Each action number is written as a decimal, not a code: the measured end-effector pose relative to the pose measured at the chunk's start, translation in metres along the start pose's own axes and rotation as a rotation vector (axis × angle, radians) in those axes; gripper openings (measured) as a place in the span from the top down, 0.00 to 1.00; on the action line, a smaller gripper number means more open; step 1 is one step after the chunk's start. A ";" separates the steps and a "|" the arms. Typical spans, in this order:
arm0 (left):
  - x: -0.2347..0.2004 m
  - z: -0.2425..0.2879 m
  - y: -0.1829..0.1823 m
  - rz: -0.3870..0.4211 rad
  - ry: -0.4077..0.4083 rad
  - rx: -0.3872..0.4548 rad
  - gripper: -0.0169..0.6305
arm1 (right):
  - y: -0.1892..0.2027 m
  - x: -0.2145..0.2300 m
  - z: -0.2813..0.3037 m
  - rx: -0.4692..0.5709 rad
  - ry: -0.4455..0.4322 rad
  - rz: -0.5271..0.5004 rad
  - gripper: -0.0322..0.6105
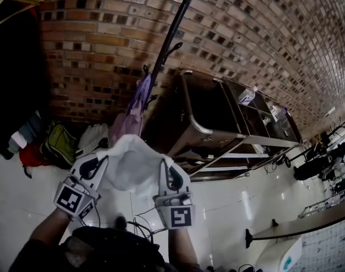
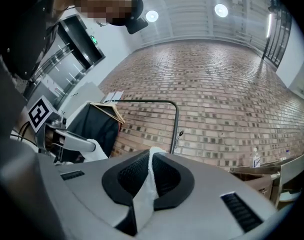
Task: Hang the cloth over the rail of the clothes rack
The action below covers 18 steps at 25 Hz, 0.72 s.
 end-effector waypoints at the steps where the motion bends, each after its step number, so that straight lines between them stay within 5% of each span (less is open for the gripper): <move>1: 0.005 0.012 -0.001 0.004 -0.003 -0.001 0.92 | 0.002 0.009 0.002 0.003 -0.010 0.009 0.91; 13: 0.043 0.128 -0.021 0.045 -0.034 -0.054 0.92 | 0.024 0.080 0.046 -0.035 -0.128 0.064 0.91; 18: 0.037 0.167 -0.033 0.080 -0.044 -0.082 0.92 | 0.022 0.091 0.074 -0.053 -0.111 0.038 0.91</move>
Point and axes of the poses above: the fingertips, and each gripper's own axes: z forward along the fingers, x to its right, y out of its underside, the point moved 7 cm from there along -z, backward along the fingers, and after that the axes turned 12 degrees about -x, right-handed, at the moved point
